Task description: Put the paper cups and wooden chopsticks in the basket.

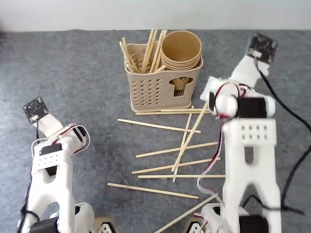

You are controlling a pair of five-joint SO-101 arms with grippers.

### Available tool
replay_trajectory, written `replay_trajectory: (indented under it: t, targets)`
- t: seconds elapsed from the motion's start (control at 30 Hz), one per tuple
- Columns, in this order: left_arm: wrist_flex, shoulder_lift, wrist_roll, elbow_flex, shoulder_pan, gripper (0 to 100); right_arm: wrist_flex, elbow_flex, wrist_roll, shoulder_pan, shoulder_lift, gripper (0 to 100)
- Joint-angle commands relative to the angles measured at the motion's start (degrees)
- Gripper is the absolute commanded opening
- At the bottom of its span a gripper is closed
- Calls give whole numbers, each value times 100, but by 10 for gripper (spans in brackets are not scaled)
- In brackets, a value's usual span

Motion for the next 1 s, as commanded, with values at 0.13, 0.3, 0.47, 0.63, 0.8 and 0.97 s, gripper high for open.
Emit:
replay_trajectory:
  t: [0.13,0.3,0.47,0.63,0.8,0.97]
  targets:
    - [-149,-193,-53,-40,0,187,-708,-1143,712,-760,-734,8]
    - [-149,-193,-53,-40,0,187,-2396,-1275,1451,-1297,-699,8]
    - [-149,-193,-53,-40,0,187,-4048,-1301,2277,-1631,-295,8]
    - [-149,-193,-53,-40,0,187,-5059,-1301,2444,-1736,365,8]
    - [-149,-193,-53,-40,0,187,-5736,-1301,2435,-1789,1130,8]
    - [-149,-193,-53,-40,0,187,-6765,-1310,2453,-1851,1516,8]
